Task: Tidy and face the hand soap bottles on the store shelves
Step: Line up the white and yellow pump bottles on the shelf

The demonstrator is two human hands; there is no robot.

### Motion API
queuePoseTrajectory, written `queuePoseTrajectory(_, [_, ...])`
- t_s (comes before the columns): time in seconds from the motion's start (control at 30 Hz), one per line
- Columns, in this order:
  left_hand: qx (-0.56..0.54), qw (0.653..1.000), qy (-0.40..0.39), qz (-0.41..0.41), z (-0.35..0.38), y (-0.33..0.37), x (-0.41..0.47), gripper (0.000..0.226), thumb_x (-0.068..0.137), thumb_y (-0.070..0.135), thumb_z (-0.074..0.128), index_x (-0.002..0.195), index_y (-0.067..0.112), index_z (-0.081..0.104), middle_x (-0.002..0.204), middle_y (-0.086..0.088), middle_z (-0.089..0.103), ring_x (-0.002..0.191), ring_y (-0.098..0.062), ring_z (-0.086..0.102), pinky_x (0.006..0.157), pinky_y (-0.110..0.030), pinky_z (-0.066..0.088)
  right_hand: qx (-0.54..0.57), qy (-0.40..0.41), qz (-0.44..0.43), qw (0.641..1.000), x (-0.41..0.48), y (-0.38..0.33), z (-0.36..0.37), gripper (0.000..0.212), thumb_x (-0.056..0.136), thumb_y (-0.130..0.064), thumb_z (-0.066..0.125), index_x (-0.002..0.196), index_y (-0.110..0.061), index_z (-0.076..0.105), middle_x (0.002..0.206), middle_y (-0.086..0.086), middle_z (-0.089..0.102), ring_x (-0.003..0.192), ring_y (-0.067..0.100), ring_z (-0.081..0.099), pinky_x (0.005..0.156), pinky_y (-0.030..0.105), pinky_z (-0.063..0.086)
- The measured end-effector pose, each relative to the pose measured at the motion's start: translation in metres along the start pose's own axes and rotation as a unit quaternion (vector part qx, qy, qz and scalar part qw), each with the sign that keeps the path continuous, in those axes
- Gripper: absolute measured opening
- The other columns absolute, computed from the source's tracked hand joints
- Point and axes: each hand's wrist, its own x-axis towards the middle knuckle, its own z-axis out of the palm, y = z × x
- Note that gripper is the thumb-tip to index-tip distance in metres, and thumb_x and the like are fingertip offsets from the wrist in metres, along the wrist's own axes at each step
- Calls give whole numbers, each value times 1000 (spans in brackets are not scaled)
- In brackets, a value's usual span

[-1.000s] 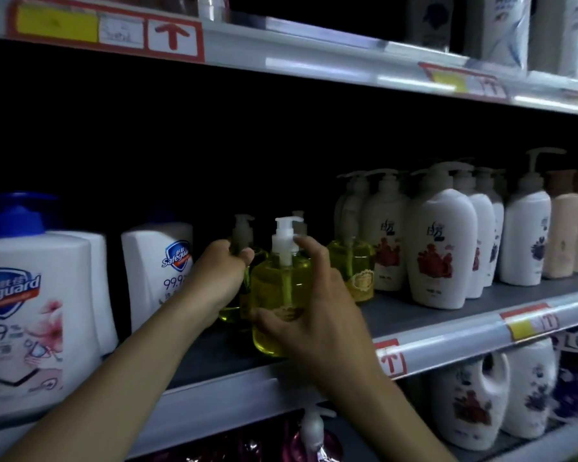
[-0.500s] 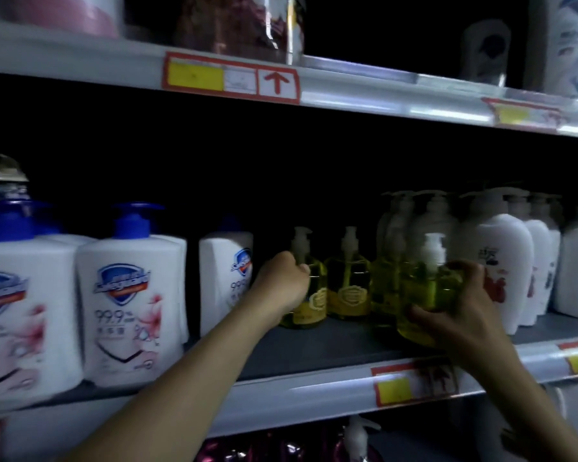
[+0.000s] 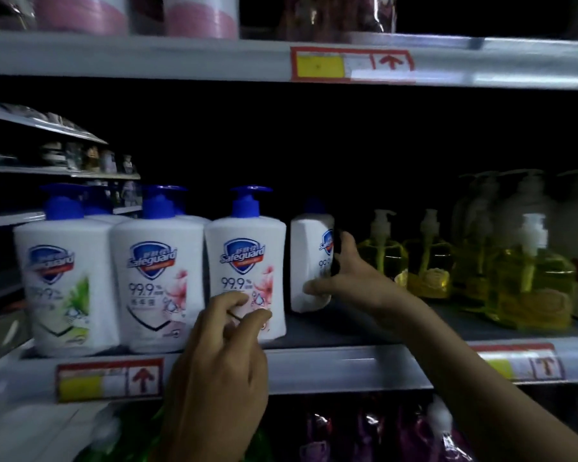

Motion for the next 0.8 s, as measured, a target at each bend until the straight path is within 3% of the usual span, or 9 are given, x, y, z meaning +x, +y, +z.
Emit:
queuePoseTrajectory(0.13, [-14,1000,-13,18,-10,-16,-8,25,79,7,57,99,13,71,119,-4,50,95,-26,60,78,-42,56,50,51,64,995,14,1,3,70,73,2,75,123,-10,28,113,18,61,105,31,62,91,50,54])
queuePoseTrajectory(0.3, [37,994,-83,67,-14,-23,-6,37,76,5,67,112,11,66,128,-11,43,94,-31,60,70,-44,58,-12,-7,75,997,17,-2,9,63,69,1,77,123,-1,45,109,18,69,103,33,67,89,49,55])
queuePoseTrajectory(0.37, [37,993,-90,67,-18,-23,-6,37,76,5,67,113,12,66,129,-12,43,92,-31,61,68,-43,58,-7,-8,82,997,18,0,6,58,70,-1,78,122,2,52,104,15,72,99,29,69,76,41,61])
queuePoseTrajectory(0.53, [24,994,-71,77,-23,-25,-12,35,79,3,63,113,8,65,126,-11,43,92,-31,59,72,-39,56,0,2,80,997,6,4,3,66,69,-10,84,125,0,50,107,12,71,89,20,71,56,22,55])
queuePoseTrajectory(0.63, [4,993,-67,98,-25,-23,-23,30,82,1,59,111,3,64,121,-18,47,92,-33,57,74,-42,55,-86,80,30,993,-14,-7,4,62,67,-21,82,121,-4,56,114,14,68,90,20,68,67,31,60])
queuePoseTrajectory(0.67, [-6,991,-68,118,-25,-21,-32,27,83,0,56,109,1,65,118,-19,49,87,-32,57,70,-40,54,-184,137,-21,973,-28,-11,7,62,66,-28,78,120,-8,57,118,14,65,93,24,67,74,35,58])
queuePoseTrajectory(0.73, [-22,981,-87,173,-22,-19,-65,21,85,1,53,102,-1,66,107,-19,55,77,-30,55,64,-38,50,-349,286,-148,880,-81,-13,26,42,75,-26,64,115,-13,57,117,14,62,97,30,61,73,33,47])
queuePoseTrajectory(0.77, [-25,973,-107,201,-18,-21,-86,18,84,2,52,94,-1,67,99,-18,58,76,-28,53,64,-38,49,-365,323,-213,847,-114,-11,42,31,80,-21,57,109,-11,58,108,14,63,93,29,60,71,33,42])
queuePoseTrajectory(0.8, [-26,966,-139,218,-13,-25,-111,17,82,3,51,86,1,67,90,-16,60,77,-25,51,65,-37,49,-338,319,-267,844,-148,-6,61,21,83,-16,53,102,-10,60,97,12,64,86,26,59,69,34,40])
